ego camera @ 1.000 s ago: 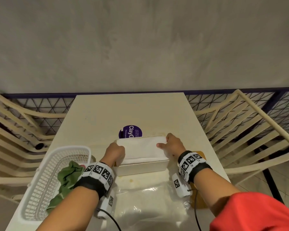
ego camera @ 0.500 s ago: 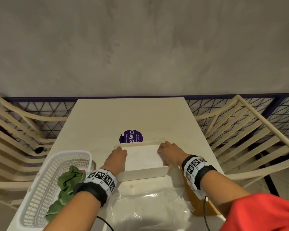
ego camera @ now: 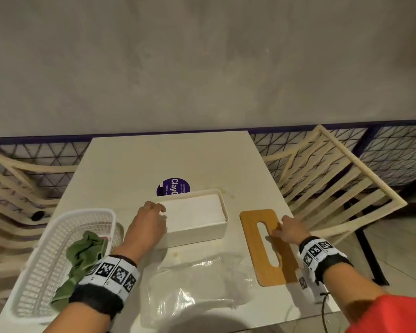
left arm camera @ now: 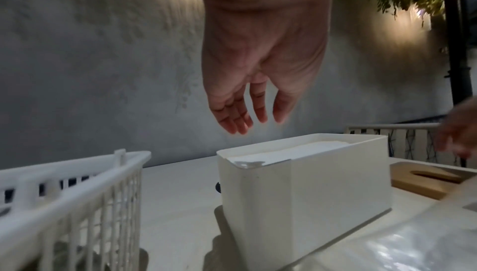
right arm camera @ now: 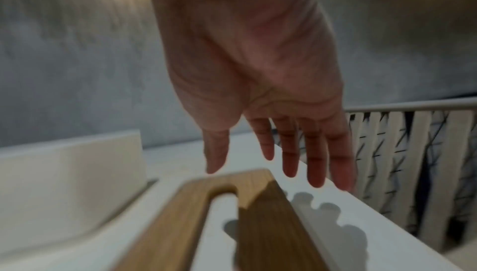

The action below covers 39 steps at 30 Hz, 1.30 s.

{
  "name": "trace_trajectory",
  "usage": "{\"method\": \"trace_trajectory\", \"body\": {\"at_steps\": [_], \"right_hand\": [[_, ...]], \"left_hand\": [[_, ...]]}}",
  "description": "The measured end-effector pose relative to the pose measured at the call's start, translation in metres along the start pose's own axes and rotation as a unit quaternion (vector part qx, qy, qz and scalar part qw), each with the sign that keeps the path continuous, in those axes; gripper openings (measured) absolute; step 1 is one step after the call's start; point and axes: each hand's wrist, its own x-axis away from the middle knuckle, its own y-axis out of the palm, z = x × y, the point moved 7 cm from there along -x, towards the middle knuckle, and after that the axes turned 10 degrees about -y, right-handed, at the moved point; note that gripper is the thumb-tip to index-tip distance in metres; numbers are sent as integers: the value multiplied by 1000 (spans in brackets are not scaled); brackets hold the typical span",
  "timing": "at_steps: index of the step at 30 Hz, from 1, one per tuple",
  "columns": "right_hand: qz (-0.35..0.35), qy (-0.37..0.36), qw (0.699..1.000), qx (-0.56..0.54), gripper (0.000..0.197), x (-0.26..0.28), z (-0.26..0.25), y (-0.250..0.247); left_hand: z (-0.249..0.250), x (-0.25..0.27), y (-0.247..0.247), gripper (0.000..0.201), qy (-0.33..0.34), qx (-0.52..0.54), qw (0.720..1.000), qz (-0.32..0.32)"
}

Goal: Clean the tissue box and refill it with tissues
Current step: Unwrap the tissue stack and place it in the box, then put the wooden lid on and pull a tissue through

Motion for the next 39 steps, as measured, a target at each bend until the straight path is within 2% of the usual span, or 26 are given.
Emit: {"method": "trace_trajectory", "body": {"at_steps": [2,4,8,11,13,15,19,22,24,26,29,32,34,36,39], "right_hand": [[-16,30,999,-14,67,7,15,24],[5,30,999,-45,68,13,15,36],[39,41,998,-8,60,28,1,41],[46,40,998,31,50,39,-4,26],[86,0,993,75,46,46,-11,-3],[153,-71,978,124,48,55,-26,-42],[232,-254,913,218,62,80,-86,-110],[239,-347,874,241,60,93,-143,-131],[230,-388,867,213,62,96,-179,-133],[215,-409,874,151,63,94,-208,-131],[175,-373,911,33,68,82,-225,-117],[129,-230,961,-84,75,66,-204,-89],[65,-151,968,-191,63,59,-190,-61],[18,-123,951,-282,45,57,-186,-38],[13,-91,946,-312,27,47,-182,-26]], "left_hand": [[7,13,1,29,13,31,999,16],[15,25,3,28,29,60,997,27],[31,48,9,27,51,74,996,15],[40,58,13,29,55,76,995,-22],[47,61,13,29,62,79,994,-44],[58,63,7,29,73,85,992,-51],[81,54,-16,39,72,143,987,-24],[92,43,-25,47,35,197,979,-47],[92,39,-27,45,15,206,976,-69],[79,35,-34,36,-24,288,956,-52],[42,31,-42,29,-120,420,900,-18],[3,26,-37,33,-203,462,863,-19],[-19,22,-30,41,-250,473,844,-26],[-31,18,-22,45,-283,457,843,-43],[-34,7,-13,41,-300,384,871,-61]]}}
